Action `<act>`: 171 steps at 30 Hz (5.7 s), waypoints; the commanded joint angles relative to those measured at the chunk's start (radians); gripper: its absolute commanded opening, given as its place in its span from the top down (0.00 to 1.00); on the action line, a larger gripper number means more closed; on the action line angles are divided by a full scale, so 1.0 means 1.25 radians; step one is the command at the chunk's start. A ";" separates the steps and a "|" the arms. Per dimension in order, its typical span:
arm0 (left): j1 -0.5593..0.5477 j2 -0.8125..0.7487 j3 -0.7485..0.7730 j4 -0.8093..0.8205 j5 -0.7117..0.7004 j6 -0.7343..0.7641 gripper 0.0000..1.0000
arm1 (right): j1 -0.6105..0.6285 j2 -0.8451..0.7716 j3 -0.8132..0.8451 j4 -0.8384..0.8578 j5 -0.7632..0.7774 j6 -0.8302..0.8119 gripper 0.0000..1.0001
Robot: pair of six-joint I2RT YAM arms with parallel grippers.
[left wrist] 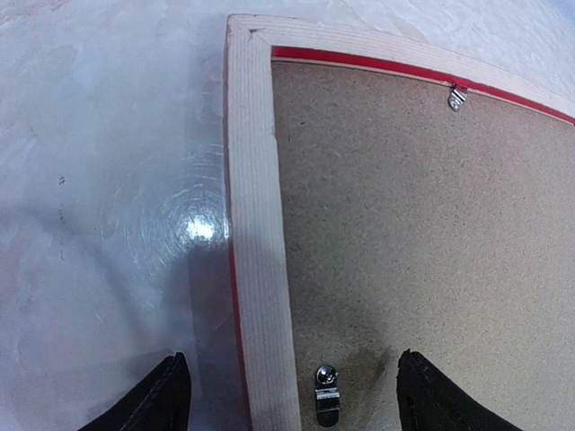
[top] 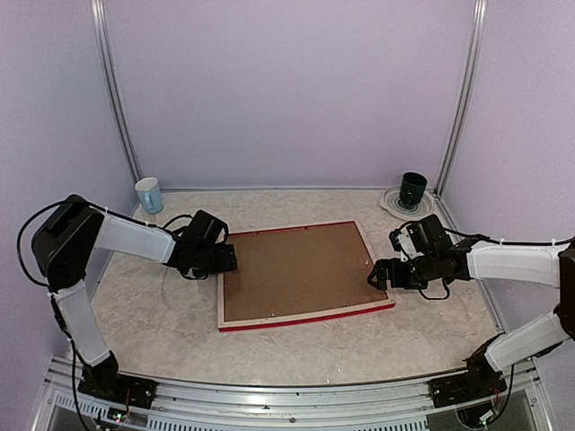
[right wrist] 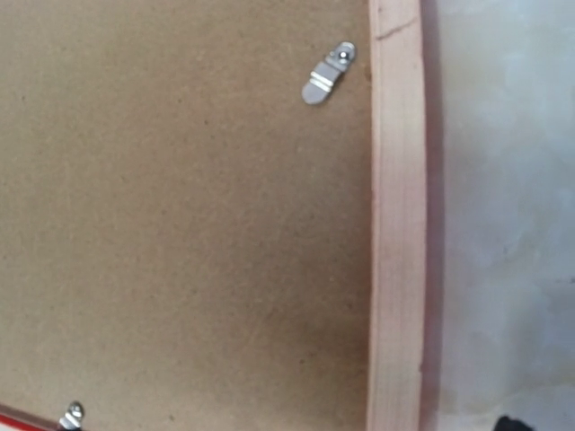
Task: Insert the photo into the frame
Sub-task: Rotate the photo frame at the center of the board, then press the fastener onto the backboard.
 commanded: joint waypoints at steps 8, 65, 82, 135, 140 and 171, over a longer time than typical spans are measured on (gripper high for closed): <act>0.004 -0.017 -0.010 -0.058 -0.047 0.026 0.33 | 0.006 0.030 -0.009 0.029 0.002 -0.006 0.01; 0.009 0.027 -0.045 -0.035 -0.054 0.034 0.55 | 0.005 0.053 -0.026 0.056 -0.002 -0.005 0.01; 0.010 -0.050 -0.079 0.023 -0.082 0.003 0.48 | 0.005 0.066 -0.016 0.053 0.012 -0.017 0.01; 0.042 0.029 -0.009 -0.012 -0.028 0.090 0.62 | 0.005 0.087 -0.012 0.058 -0.005 -0.012 0.01; 0.042 0.034 -0.018 -0.001 -0.033 0.092 0.67 | 0.005 0.078 -0.019 0.057 -0.003 -0.011 0.01; 0.049 -0.129 -0.140 0.157 -0.006 0.098 0.32 | -0.075 0.138 0.196 -0.026 0.046 -0.078 0.01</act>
